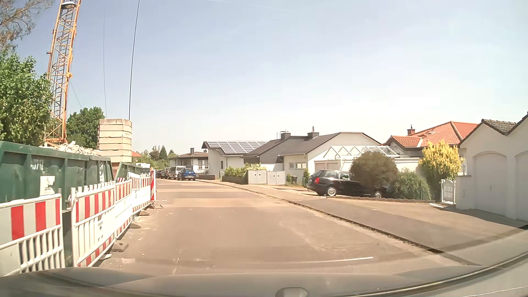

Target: Follow the waypoints while adhering to traffic rules and regulations

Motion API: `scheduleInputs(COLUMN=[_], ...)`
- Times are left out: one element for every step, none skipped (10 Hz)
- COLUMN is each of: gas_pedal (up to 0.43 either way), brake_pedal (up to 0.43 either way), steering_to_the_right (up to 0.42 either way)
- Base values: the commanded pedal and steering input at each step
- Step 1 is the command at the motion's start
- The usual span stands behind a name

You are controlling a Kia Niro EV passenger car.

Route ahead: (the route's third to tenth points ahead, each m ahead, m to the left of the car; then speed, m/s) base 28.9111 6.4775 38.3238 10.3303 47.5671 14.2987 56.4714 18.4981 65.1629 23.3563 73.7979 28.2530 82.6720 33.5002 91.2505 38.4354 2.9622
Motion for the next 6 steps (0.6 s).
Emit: scheduleInputs(gas_pedal=[0.028, 0.039, 0.047, 0.059, 0.067, 0.067], brake_pedal=[0.000, 0.000, 0.000, 0.000, 0.000, 0.000], steering_to_the_right=[0.042, 0.010, -0.012, -0.039, -0.056, -0.072])
